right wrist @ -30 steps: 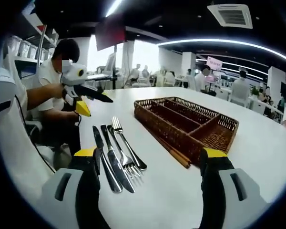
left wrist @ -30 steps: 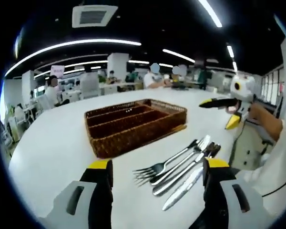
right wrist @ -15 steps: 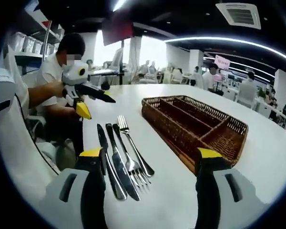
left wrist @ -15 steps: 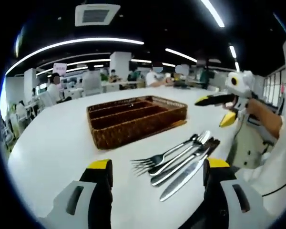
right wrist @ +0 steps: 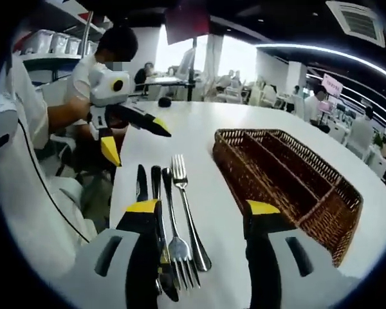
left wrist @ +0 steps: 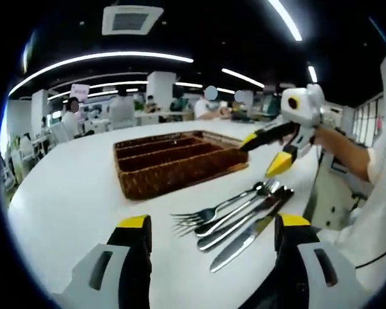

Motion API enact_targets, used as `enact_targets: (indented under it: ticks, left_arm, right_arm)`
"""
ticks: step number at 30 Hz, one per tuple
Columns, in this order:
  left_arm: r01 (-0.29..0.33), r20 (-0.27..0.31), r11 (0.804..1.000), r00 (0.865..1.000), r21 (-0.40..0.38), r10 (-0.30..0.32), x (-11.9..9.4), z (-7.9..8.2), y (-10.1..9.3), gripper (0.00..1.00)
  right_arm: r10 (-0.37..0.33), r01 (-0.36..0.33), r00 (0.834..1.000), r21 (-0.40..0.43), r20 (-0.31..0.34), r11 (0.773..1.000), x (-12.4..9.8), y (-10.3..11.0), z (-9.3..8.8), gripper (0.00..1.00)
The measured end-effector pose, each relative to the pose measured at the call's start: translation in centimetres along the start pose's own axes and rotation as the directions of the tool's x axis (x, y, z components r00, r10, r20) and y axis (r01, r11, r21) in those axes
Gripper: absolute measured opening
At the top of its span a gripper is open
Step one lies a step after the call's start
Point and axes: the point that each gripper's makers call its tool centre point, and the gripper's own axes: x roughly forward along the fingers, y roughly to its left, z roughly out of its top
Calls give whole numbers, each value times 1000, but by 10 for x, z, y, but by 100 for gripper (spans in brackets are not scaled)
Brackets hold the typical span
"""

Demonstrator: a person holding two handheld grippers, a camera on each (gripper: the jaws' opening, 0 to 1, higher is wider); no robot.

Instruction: Arrange the knives, forks, and spoons in their matching storage slots by inserting each utensil handle-first until every utensil is classified and aligned in the correct compartment

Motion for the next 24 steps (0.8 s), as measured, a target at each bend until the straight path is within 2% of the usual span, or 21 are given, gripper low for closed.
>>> enact_targets:
  ticks: [8, 14, 22, 24]
  left_arm:
    - [7, -4, 1000, 1000, -1, -7, 1, -5, -1, 78]
    - [8, -2, 1000, 1000, -3, -8, 2, -3, 2, 79]
    - [20, -2, 1000, 1000, 1, -20, 5, -3, -1, 78]
    - [25, -20, 1000, 999, -2, -26, 5, -6, -2, 78]
  right_arm:
    - [62, -64, 996, -28, -62, 998, 22, 6, -2, 35]
    - [108, -113, 985, -28, -134, 993, 39, 10, -11, 31]
    - [137, -143, 974, -21, -179, 989, 47, 13, -19, 28]
    - [140, -146, 973, -17, -181, 989, 48, 13, -19, 27]
